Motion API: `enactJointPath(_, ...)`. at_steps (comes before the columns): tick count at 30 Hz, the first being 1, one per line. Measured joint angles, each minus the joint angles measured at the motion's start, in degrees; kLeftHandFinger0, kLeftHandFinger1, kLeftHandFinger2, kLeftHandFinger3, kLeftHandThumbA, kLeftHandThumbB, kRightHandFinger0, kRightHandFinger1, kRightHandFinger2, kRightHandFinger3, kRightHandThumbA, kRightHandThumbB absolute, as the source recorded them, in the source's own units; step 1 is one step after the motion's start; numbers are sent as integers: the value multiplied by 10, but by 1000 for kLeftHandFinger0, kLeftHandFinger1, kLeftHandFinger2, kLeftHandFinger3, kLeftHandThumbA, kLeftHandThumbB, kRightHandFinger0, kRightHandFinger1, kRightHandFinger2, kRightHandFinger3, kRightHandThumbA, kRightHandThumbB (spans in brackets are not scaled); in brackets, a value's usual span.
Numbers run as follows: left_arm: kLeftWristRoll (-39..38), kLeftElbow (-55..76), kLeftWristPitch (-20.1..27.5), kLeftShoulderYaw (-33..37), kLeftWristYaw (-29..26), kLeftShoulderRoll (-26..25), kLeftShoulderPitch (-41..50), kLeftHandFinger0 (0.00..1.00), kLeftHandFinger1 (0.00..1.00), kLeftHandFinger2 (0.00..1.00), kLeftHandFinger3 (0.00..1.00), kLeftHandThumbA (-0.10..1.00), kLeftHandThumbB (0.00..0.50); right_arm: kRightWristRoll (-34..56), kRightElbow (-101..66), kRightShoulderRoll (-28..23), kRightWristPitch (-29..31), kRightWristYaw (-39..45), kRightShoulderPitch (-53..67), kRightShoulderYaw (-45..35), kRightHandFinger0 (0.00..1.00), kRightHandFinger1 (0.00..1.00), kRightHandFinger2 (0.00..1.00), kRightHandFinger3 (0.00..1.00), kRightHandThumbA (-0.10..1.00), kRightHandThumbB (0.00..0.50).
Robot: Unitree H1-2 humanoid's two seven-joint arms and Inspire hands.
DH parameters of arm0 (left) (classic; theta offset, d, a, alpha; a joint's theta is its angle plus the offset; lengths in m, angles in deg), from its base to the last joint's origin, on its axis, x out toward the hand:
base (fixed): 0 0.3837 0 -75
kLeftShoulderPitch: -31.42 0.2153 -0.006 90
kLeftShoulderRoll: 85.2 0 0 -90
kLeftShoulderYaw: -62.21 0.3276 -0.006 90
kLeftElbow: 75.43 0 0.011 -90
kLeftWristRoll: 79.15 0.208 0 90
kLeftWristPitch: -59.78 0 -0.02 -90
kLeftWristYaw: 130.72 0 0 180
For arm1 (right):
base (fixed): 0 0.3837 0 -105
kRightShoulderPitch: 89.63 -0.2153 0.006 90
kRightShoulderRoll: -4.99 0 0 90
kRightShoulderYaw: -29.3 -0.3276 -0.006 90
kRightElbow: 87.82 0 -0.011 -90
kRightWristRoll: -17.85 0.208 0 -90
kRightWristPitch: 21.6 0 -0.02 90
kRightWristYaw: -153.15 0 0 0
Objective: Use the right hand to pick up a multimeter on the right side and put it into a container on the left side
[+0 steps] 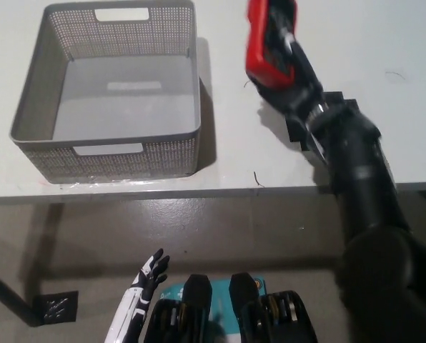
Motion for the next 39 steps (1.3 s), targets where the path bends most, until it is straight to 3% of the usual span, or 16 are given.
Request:
enactJointPath(1, 0, 0, 0, 0, 0, 0, 0, 1000, 1000, 1000, 1000, 1000, 402, 5, -7, 3, -2, 0, -3, 7, 0, 18, 574, 850, -100, 212)
enactJointPath(2, 1, 0, 0, 1, 0, 0, 1, 1000, 1000, 1000, 1000, 1000, 400, 19, -24, 8, -8, 0, -7, 20, 0, 33, 575, 997, -100, 189)
enactJointPath(4, 2, 0, 0, 1, 0, 0, 1, 1000, 1000, 1000, 1000, 1000, 410, 39, -38, 11, -12, -1, -7, 37, 0, 50, 580, 1000, -100, 187)
enactJointPath(7, 3, 0, 0, 1, 0, 0, 1, 1000, 1000, 1000, 1000, 1000, 425, 64, -60, 16, -20, -7, -3, 62, 0, 0, 479, 936, -100, 220)
enactJointPath(11, 4, 0, 0, 1, 0, 0, 1, 1000, 1000, 1000, 1000, 1000, 409, 95, -104, 16, -24, -22, 7, 106, 0, 0, 409, 1000, -100, 176)
enactJointPath(13, 7, 0, 0, 1, 0, 0, 1, 1000, 1000, 1000, 1000, 1000, 422, 113, -120, 16, -25, -32, 7, 133, 0, 0, 454, 1000, -100, 212)
enactJointPath(14, 9, 0, 0, 2, -1, 0, 1, 1000, 1000, 1000, 1000, 1000, 411, 121, -125, 15, -26, -35, 6, 152, 0, 11, 481, 668, -100, 149)
enactJointPath(15, 11, 0, 0, 3, -1, 0, 2, 1000, 1000, 1000, 1000, 1000, 409, 126, -128, 14, -27, -38, 4, 166, 0, 85, 645, 791, -100, 170)
enactJointPath(18, 15, 0, 1, 5, -2, 0, 2, 1000, 1000, 1000, 1000, 1000, 399, 129, -122, 10, -30, -39, -17, 244, 0, 232, 715, 1000, -100, 141)
enactJointPath(21, 20, 0, 2, 5, -3, 1, 2, 1000, 1000, 1000, 1000, 1000, 405, 121, -102, 13, -32, -45, -42, 279, 0, 246, 689, 1000, -100, 144)
enactJointPath(24, 24, 0, 2, 5, -3, 1, 3, 1000, 1000, 1000, 1000, 1000, 397, 103, -64, 17, -31, -50, -70, 310, 0, 159, 755, 1000, -100, 126)
enactJointPath(28, 28, 0, 2, 8, -3, 1, 7, 1000, 1000, 1000, 1000, 1000, 409, 66, 23, 32, -15, -57, -99, 353, 0, 182, 823, 1000, -100, 142)
enactJointPath(31, 29, 0, 2, 9, -3, 1, 7, 1000, 1000, 1000, 1000, 1000, 416, 42, 72, 41, 3, -61, -100, 384, 0, 333, 852, 769, -100, 171)
enactJointPath(32, 30, 0, 2, 9, -3, 1, 7, 1000, 1000, 1000, 1000, 1000, 415, 32, 88, 43, 9, -63, -98, 396, 0, 370, 858, 848, -100, 157)
enactJointPath(37, 31, 0, 2, 9, -3, 1, 7, 1000, 1000, 1000, 1000, 1000, 434, -26, 145, 45, 36, -86, -96, 476, 3, 444, 821, 826, -100, 141)
enactJointPath(39, 32, 0, 2, 9, -3, 1, 7, 1000, 1000, 1000, 1000, 1000, 434, -49, 154, 46, 49, -97, -96, 515, 64, 582, 924, 875, -100, 176)
